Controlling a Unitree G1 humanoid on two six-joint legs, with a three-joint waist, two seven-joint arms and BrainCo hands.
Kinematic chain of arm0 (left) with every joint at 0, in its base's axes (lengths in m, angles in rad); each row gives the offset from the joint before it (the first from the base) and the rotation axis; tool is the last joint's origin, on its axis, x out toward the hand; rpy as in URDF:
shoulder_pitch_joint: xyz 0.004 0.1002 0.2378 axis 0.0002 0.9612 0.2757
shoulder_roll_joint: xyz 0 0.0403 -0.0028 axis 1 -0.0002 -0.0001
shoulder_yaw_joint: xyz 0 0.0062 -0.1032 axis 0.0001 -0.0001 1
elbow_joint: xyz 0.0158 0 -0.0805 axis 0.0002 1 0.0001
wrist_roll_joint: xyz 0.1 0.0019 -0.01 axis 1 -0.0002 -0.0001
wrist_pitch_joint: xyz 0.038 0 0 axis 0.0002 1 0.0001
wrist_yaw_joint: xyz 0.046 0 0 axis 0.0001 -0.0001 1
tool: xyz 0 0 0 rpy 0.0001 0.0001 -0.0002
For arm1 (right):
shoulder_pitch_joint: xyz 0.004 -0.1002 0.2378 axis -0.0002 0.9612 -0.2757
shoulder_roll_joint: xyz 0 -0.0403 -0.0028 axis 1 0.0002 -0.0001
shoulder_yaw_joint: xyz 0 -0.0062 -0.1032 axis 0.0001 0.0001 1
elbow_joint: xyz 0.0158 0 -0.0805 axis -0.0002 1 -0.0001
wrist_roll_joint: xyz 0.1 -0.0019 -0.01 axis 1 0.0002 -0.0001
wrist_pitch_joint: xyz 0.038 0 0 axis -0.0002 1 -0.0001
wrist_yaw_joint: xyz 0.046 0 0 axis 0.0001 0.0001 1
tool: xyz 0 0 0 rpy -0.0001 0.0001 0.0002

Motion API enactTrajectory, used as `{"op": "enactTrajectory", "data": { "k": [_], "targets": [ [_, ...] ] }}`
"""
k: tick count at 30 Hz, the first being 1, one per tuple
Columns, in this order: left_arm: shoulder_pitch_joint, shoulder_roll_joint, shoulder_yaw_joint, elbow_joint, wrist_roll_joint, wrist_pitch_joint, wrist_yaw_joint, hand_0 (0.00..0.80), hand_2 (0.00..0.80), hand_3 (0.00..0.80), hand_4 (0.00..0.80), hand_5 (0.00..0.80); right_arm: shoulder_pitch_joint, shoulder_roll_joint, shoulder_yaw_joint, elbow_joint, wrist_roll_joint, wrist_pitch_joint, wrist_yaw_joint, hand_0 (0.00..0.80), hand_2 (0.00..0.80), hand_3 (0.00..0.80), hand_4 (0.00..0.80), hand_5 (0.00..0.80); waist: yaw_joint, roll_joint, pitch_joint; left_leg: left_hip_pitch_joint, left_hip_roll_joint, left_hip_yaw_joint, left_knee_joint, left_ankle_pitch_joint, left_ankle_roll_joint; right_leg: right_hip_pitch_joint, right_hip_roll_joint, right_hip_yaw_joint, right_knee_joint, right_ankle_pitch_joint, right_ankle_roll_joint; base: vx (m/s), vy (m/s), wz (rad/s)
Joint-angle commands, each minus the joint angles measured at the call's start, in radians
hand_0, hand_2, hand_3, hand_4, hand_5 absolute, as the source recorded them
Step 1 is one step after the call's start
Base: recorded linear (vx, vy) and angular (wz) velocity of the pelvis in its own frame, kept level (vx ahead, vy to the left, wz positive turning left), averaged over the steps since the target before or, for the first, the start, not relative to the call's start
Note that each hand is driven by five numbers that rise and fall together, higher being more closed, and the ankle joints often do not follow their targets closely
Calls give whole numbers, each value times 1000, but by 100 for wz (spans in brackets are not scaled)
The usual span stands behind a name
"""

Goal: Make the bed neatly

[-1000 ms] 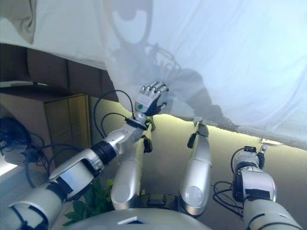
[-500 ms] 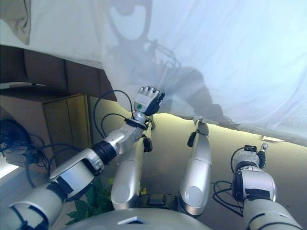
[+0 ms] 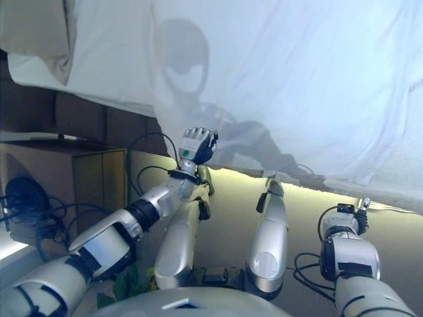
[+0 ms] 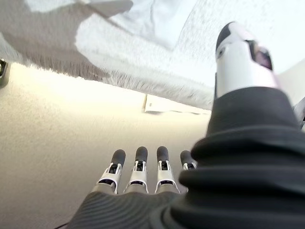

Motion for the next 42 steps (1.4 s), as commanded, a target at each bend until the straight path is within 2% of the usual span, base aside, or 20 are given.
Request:
{"op": "enactTrajectory", "data": {
  "k": [1, 8, 14, 15, 16, 17, 22, 28, 34, 42],
  "targets": [
    [-10, -21, 58, 34, -7, -43, 46, 800, 800, 800, 800, 800, 50, -29, -10, 15, -18, -50, 3, 0, 0, 0, 0, 0, 4, -4, 4, -50, 87, -59, 71, 36, -63, 85, -85, -23, 42, -11, 88, 42, -3, 9],
    [19, 3, 72, 117, 1, -55, 34, 800, 800, 800, 800, 800, 41, -28, -7, 17, -21, -63, -46, 0, 0, 0, 0, 0, 22, 9, -39, 8, 76, -67, 56, 25, -62, 152, -93, -42, 23, -17, 89, 52, 31, 8],
    [30, 22, 93, 186, -40, -107, 43, 800, 800, 800, 800, 800, 36, -48, -18, 18, -56, -59, -90, 0, 0, 0, 0, 0, 25, 18, -69, 28, 69, -73, 65, 9, -62, 173, -98, -36, 25, -26, 85, 51, 40, 1],
    [26, 25, 95, 188, -42, -116, 46, 552, 552, 552, 552, 552, 32, -51, -18, 16, -62, -55, -101, 0, 0, 0, 0, 0, 25, 19, -70, 26, 69, -73, 68, 8, -62, 170, -98, -34, 27, -27, 85, 0, 0, 0],
    [20, 29, 98, 188, -43, -128, 47, 72, 72, 72, 72, 72, 27, -53, -17, 16, -65, -51, -110, 0, 0, 0, 0, 0, 26, 19, -69, 23, 71, -73, 71, 7, -62, 168, -97, -33, 29, -29, 84, 0, 0, 0],
    [15, 28, 99, 186, -45, -141, 49, 0, 0, 0, 0, 0, 21, -55, -16, 18, -65, -47, -115, 0, 0, 0, 0, 0, 26, 19, -66, 19, 71, -74, 72, 6, -62, 164, -96, -31, 31, -31, 84, 0, 0, 0],
    [-3, 24, 94, 147, -14, -180, 79, 0, 0, 0, 0, 0, 13, -38, -13, 20, -32, -45, -101, 0, 0, 0, 0, 0, 33, 8, -43, -8, 70, -78, 76, 7, -58, 145, -86, -32, 27, -23, 84, -75, -59, 0],
    [-38, 21, 83, 78, 53, -145, 74, 0, 0, 0, 0, 0, -3, -3, 13, 14, 43, -50, -110, 0, 0, 0, 0, 0, 43, -18, 4, -88, 74, -88, 96, 17, -54, 86, -79, -39, 24, 2, 90, -118, -115, 0],
    [-53, 1, 56, 52, 86, -62, 78, 0, 0, 0, 0, 0, -17, -9, 30, 9, 74, -58, -123, 0, 0, 0, 0, 0, 34, -19, 4, -195, 70, -69, 108, 30, -51, -18, -76, -32, 17, 25, 95, -75, -8, -1],
    [-102, -1, 49, 40, 91, 62, 171, 0, 0, 0, 0, 0, -29, -23, 37, 0, 91, -69, -123, 0, 0, 0, 0, 0, 26, -17, 4, -300, 61, -43, 114, 43, -45, -132, -85, -17, 18, 45, 102, -27, 11, -3]
  ]
}}
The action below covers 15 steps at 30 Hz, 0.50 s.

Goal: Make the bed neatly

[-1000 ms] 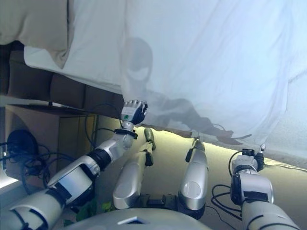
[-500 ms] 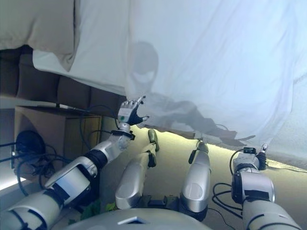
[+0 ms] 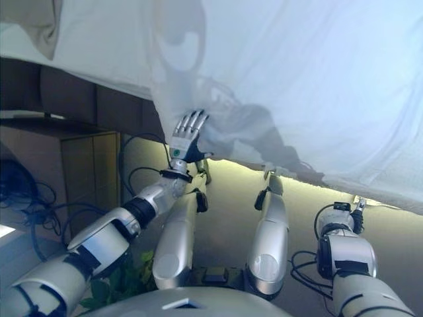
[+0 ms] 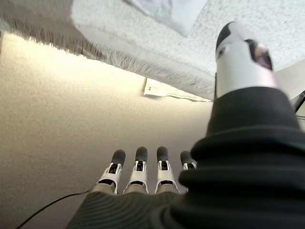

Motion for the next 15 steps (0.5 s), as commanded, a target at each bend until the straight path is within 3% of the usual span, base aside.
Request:
{"op": "enactTrajectory", "data": {
  "k": [1, 8, 12, 13, 14, 15],
  "targets": [
    [-69, -5, 24, -19, 45, 49, 66, 0, 0, 0, 0, 0, 3, -42, 17, -1, 43, -56, -23, 0, 0, 0, 0, 0, -1, -5, 2, -123, 51, -28, 87, 41, -46, -16, -101, 15, 85, -6, 115, 4, -13, -3],
    [-137, -11, 19, 52, 35, 94, 87, 0, 0, 0, 0, 0, -36, -61, 26, -16, 19, -65, -52, 0, 0, 0, 0, 0, -21, -2, 2, -178, 63, -5, 87, 56, -54, -94, -101, 40, 87, 1, 118, 5, 4, -2],
    [-165, -22, 13, 93, 6, 126, 45, 0, 0, 0, 0, 0, -46, -70, 24, -11, 9, -68, -38, 0, 0, 0, 0, 0, -36, 2, 2, -192, 68, 9, 80, 62, -58, -125, -96, 53, 91, 0, 116, 13, 30, -5],
    [-167, -26, 12, 103, 1, 131, 36, 458, 458, 458, 458, 458, -47, -71, 23, -14, 3, -69, -39, 0, 0, 0, 0, 0, -39, 2, 2, -194, 68, 11, 81, 63, -59, -130, -96, 57, 94, -1, 115, 77, 37, -1],
    [-165, -33, 8, 112, -6, 136, 26, 800, 800, 800, 800, 800, -48, -74, 25, -17, -3, -69, -42, 0, 0, 0, 0, 0, -43, 3, 2, -182, 69, 3, 84, 47, -68, -122, -95, 68, 98, -15, 122, 90, 37, 0],
    [-169, -38, 7, 120, -13, 136, 19, 800, 800, 800, 800, 800, -51, -76, 28, -19, -9, -68, -47, 0, 0, 0, 0, 0, -45, 2, 2, -180, 70, 3, 86, 42, -70, -122, -95, 72, 101, -20, 123, 24, 45, -1]
  ]
}}
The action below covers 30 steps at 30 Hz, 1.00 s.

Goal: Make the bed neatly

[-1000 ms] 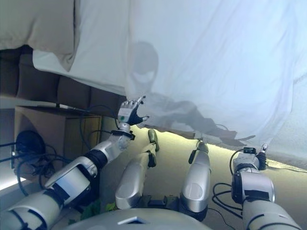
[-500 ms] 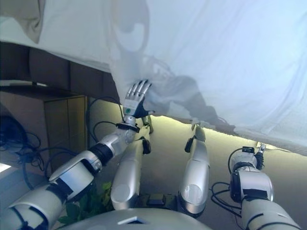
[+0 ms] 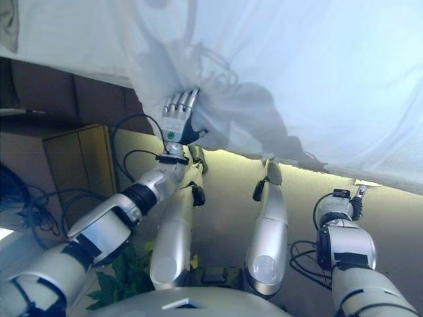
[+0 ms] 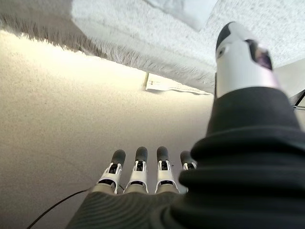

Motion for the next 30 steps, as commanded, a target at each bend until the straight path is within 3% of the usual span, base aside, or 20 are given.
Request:
{"op": "enactTrajectory", "data": {
  "k": [1, 9, 19, 30],
  "targets": [
    [-61, -34, 9, 69, -17, 16, -42, 800, 800, 800, 800, 800, 4, -77, 25, 2, -19, -61, -31, 0, 0, 0, 0, 0, -15, 10, 0, -107, 74, -7, 88, 59, -64, -23, -92, 35, 75, -3, 114, 15, 34, 0],
    [-69, -41, 11, 66, -49, -23, -13, 800, 800, 800, 800, 800, -1, -83, 33, 0, -30, -72, -20, 0, 0, 0, 0, 0, -26, 16, 0, -90, 77, -11, 93, 41, -76, -23, -91, 55, 89, -25, 121, 7, 34, -2],
    [-65, -43, 29, 69, -60, -43, 8, 800, 800, 800, 800, 800, -1, -74, 36, -2, -30, -90, -1, 0, 0, 0, 0, 0, -31, 16, 0, -91, 83, 1, 82, 63, -68, -32, -91, 50, 90, -14, 109, -14, 21, -2],
    [1, -11, 79, 70, -163, -140, 15, 800, 800, 800, 800, 800, 71, -44, 25, 6, -11, -97, 88, 0, 0, 0, 0, 0, -24, -5, 0, 35, 84, -1, 68, 55, -67, 111, -92, 25, 79, -25, 104, 9, 37, -4]
  ]
}}
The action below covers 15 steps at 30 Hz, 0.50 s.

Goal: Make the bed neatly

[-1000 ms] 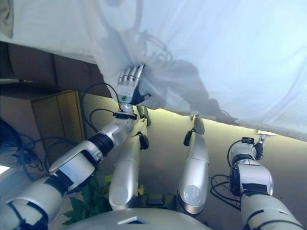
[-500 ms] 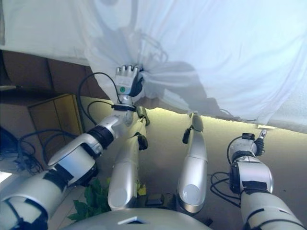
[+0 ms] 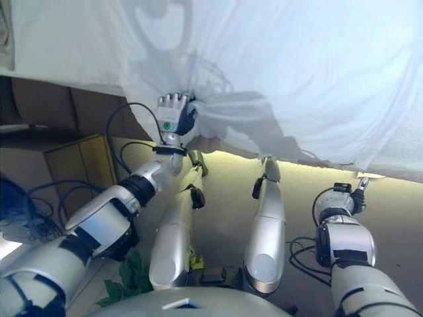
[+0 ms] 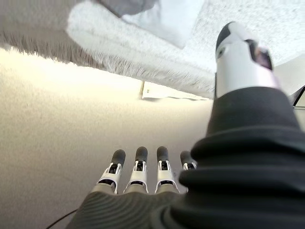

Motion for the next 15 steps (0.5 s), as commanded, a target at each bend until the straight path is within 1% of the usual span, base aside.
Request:
{"op": "enactTrajectory", "data": {
  "k": [1, 5, 9, 15],
  "targets": [
    [24, -10, 80, 34, -83, -71, 17, 800, 800, 800, 800, 800, 85, -43, 3, 18, 4, -62, 30, 0, 0, 0, 0, 0, 10, -3, 2, -50, 93, -41, 88, 51, -70, 76, -85, -19, 51, -18, 98, 34, 34, 0],
    [62, 17, 120, 72, -153, -123, 27, 800, 800, 800, 800, 800, 105, -40, -9, 15, -1, -67, 33, 0, 0, 0, 0, 0, 22, -3, 2, 36, 90, -51, 87, 37, -69, 176, -92, -37, 36, -22, 93, 53, 36, 5],
    [98, 53, 158, 94, -182, -147, 23, 800, 800, 800, 800, 800, 121, -40, -25, 18, -7, -65, 30, 0, 0, 0, 0, 0, 45, 3, -2, 117, 83, -68, 76, 23, -66, 269, -96, -61, 20, -27, 93, 56, 22, 6],
    [185, 80, 196, 138, -236, -176, 33, 800, 800, 800, 800, 800, 166, -31, -48, 27, -29, -65, 49, 0, 0, 0, 0, 0, 73, 11, -68, 203, 68, -89, 28, 14, -64, 369, -86, -89, -21, -38, 93, 83, 45, 10]
  ]
}}
